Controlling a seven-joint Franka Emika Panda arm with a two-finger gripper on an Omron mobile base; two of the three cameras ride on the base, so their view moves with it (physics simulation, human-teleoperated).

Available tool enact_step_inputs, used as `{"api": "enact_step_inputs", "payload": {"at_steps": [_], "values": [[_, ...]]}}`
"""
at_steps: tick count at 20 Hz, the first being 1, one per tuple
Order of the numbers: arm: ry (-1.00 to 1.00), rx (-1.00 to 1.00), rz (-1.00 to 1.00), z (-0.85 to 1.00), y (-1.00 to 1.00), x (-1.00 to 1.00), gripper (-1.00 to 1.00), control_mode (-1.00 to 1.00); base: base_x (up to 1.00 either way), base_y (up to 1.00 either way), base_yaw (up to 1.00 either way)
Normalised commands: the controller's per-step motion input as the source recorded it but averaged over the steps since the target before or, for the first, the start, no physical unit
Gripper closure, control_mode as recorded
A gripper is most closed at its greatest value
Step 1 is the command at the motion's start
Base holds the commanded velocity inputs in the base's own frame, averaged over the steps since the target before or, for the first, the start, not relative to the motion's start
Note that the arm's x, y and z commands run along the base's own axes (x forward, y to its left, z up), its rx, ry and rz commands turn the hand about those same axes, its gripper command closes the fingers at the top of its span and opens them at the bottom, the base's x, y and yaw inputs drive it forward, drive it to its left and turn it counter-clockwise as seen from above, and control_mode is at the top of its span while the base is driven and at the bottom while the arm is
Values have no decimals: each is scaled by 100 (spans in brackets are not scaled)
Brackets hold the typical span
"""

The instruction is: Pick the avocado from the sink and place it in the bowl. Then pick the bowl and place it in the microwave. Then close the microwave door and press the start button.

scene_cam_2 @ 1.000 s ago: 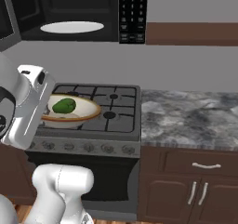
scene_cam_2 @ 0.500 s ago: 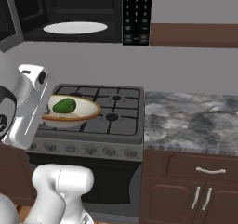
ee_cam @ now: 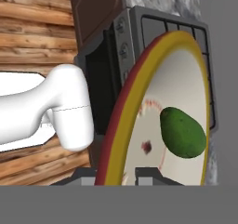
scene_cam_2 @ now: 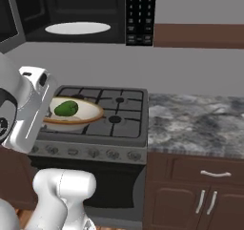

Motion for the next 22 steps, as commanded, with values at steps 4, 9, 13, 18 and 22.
{"api": "enact_step_inputs", "payload": {"at_steps": [4, 9, 13, 18, 22], "values": [[0, 0, 0, 0, 0, 0, 100, 100, -38, 6, 0], [-2, 0, 0, 1, 7, -14, 100, -100, -18, 4, 0], [-20, -9, 17, 34, 41, -2, 100, -100, 0, 0, 0], [-13, -7, 27, 79, 42, 39, 100, -100, 0, 0, 0], [0, -7, 21, 85, 52, 63, 100, -100, 0, 0, 0]]}}
